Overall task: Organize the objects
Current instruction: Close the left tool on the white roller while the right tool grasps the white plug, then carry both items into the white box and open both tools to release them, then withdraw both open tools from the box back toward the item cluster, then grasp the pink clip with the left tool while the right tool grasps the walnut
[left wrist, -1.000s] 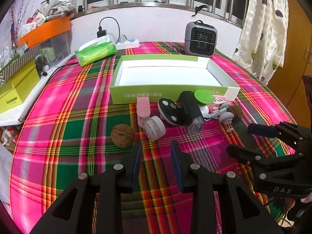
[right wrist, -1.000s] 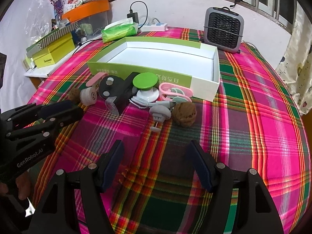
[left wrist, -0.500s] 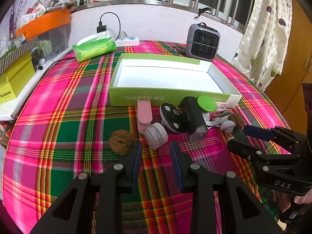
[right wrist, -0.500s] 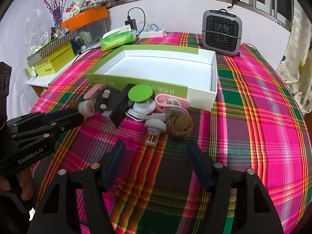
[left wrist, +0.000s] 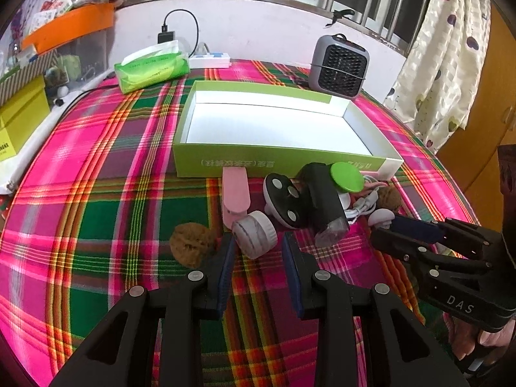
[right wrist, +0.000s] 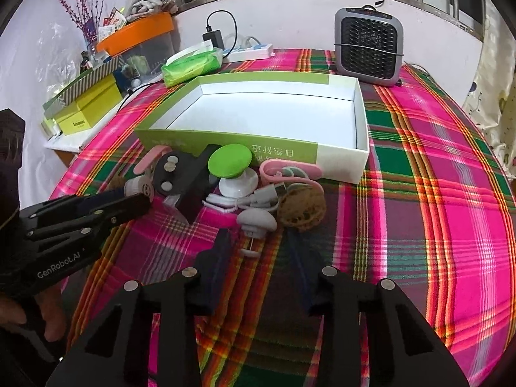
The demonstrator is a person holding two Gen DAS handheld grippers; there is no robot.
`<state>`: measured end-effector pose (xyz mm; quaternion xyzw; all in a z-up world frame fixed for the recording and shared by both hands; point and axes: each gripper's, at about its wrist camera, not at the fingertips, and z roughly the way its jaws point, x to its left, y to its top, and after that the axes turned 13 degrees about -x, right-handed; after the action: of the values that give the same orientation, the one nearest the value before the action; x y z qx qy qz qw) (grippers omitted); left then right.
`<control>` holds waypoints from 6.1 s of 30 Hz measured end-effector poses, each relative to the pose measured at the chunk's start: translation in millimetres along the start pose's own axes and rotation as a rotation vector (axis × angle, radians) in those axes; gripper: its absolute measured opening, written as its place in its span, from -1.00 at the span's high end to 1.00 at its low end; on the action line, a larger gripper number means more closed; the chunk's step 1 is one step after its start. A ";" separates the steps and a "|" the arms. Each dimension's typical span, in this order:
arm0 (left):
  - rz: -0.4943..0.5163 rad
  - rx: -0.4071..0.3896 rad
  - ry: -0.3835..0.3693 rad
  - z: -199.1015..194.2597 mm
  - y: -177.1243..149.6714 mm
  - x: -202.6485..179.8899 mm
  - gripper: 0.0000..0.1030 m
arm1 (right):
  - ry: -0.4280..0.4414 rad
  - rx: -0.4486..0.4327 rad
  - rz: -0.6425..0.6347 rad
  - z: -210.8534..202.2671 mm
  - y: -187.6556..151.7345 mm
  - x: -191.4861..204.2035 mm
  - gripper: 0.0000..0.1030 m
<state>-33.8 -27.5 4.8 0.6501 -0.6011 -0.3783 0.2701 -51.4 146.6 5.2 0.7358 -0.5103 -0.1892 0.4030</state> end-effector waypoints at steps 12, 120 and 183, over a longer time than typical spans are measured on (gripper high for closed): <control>-0.006 0.014 0.004 6.3 2.4 1.9 0.67 | 0.006 -0.009 -0.017 1.2 1.3 0.8 0.49; 0.091 -0.075 -0.098 11.4 45.8 -26.7 0.67 | 0.051 -0.111 -0.081 -9.4 48.4 1.3 0.29; 0.024 -0.024 -0.011 18.6 30.7 17.9 0.65 | -0.009 -0.026 0.030 3.7 16.0 -30.8 0.27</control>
<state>-66.9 -47.2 15.9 0.6374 -0.6057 -0.3859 0.2791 -76.0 170.5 11.5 0.7218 -0.5207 -0.1932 0.4130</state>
